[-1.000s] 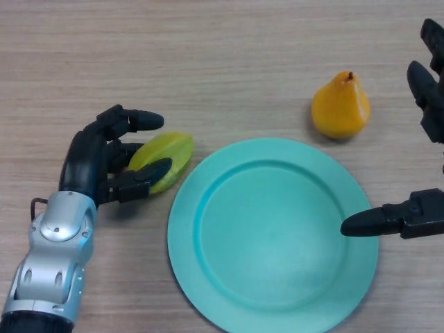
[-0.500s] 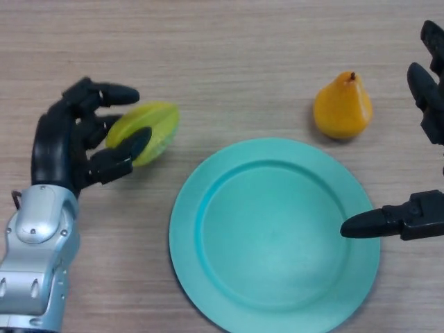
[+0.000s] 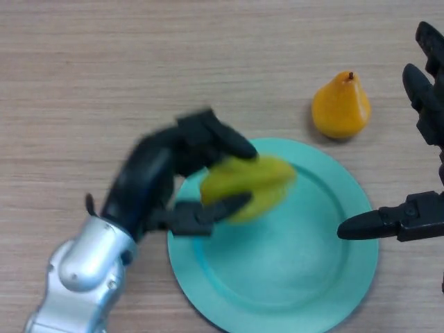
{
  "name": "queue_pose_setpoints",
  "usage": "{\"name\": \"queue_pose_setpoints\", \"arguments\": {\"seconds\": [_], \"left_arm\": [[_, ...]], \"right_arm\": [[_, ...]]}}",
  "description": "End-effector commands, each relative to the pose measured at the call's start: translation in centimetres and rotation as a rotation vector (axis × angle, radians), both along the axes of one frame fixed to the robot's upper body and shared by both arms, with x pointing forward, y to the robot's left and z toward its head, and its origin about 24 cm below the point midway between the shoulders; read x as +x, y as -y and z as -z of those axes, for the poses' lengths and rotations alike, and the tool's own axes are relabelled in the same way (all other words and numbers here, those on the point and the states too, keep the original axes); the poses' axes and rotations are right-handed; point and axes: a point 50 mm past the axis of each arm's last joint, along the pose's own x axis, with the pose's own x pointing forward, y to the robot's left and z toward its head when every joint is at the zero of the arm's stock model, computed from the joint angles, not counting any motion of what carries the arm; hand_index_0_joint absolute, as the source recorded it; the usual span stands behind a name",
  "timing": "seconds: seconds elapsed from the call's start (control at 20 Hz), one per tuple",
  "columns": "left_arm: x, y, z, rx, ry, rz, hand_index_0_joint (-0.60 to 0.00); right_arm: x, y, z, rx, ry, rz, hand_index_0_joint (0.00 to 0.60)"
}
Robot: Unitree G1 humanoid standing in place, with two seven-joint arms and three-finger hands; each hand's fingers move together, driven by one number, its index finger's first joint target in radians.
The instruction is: Pick up the yellow starfruit and place it on the plate
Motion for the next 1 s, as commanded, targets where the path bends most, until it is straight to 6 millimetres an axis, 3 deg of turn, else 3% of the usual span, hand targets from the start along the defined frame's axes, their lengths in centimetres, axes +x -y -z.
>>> {"name": "queue_pose_setpoints", "arguments": {"seconds": [0.05, 0.15, 0.3, 0.4, 0.55, 0.65, 0.8, 1.0], "left_arm": [[-0.6, 0.1, -0.8, 0.162, 0.110, 0.066, -0.600], [-0.8, 0.4, 0.5, 0.283, 0.082, 0.111, -0.600], [-0.7, 0.5, 0.3, 0.167, -0.038, 0.117, -0.600], [-0.5, 0.7, -0.1, 0.160, -0.012, 0.127, -0.600], [-0.3, 0.9, 0.1, 0.187, 0.027, 0.113, -0.200], [0.4, 0.9, 0.5, 0.282, 0.135, 0.063, 0.000], [0.4, 0.4, -0.4, 0.256, 0.181, 0.022, 0.000], [0.8, -1.6, -3.9, 0.043, 0.315, -0.041, 0.000]], "right_arm": [[-1.0, 0.1, -2.9, 0.009, 0.202, -0.007, 0.000], [-1.0, 0.1, -2.9, 0.004, 0.199, -0.009, 0.000], [-1.1, 0.3, -3.3, -0.011, 0.211, -0.004, 0.000], [-1.1, 0.2, -2.9, -0.018, 0.208, -0.006, 0.000], [-1.2, 0.3, -3.1, -0.020, 0.203, -0.004, 0.000], [-1.2, 0.3, -3.2, -0.036, 0.208, 0.002, 0.000], [-1.0, 0.1, -3.4, -0.052, 0.214, 0.003, 0.000], [-0.8, -0.1, -3.5, -0.056, 0.221, -0.006, 0.000]]}}
